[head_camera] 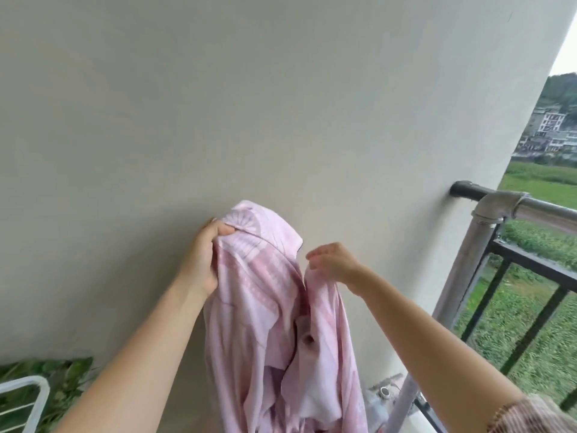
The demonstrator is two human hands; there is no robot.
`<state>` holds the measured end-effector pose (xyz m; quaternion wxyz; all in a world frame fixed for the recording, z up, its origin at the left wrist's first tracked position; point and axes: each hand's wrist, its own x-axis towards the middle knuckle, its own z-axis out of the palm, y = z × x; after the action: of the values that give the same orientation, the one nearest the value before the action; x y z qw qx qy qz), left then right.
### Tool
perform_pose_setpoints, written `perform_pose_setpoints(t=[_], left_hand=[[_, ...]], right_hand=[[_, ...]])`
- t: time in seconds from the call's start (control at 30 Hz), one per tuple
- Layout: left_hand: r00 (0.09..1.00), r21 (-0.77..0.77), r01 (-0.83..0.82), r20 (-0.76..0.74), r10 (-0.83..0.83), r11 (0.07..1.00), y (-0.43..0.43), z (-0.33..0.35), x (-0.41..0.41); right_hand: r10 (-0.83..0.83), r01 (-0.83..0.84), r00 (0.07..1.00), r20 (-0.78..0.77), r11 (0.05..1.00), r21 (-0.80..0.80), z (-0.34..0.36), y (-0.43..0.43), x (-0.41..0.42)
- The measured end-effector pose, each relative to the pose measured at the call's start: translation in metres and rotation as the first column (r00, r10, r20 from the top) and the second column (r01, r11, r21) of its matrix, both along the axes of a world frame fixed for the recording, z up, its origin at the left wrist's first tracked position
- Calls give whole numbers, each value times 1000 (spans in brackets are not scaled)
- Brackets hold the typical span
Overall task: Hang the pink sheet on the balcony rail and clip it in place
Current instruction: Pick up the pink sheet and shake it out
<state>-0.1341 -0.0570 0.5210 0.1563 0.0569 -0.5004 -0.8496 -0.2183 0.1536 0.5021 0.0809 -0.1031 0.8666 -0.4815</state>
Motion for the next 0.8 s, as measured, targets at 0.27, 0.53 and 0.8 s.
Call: perform_pose_setpoints(t=[0.27, 0.53, 0.8], left_hand=[[951, -221, 291, -42, -307, 931, -2, 11, 12], [904, -340, 424, 212, -370, 840, -41, -47, -5], [875, -466, 478, 326, -358, 744, -54, -42, -40]], right_hand=[[315, -312, 949, -3, 941, 130, 29, -40, -28], [251, -327, 945, -210, 720, -612, 113, -34, -51], [298, -374, 924, -238, 584, -720, 143, -36, -58]])
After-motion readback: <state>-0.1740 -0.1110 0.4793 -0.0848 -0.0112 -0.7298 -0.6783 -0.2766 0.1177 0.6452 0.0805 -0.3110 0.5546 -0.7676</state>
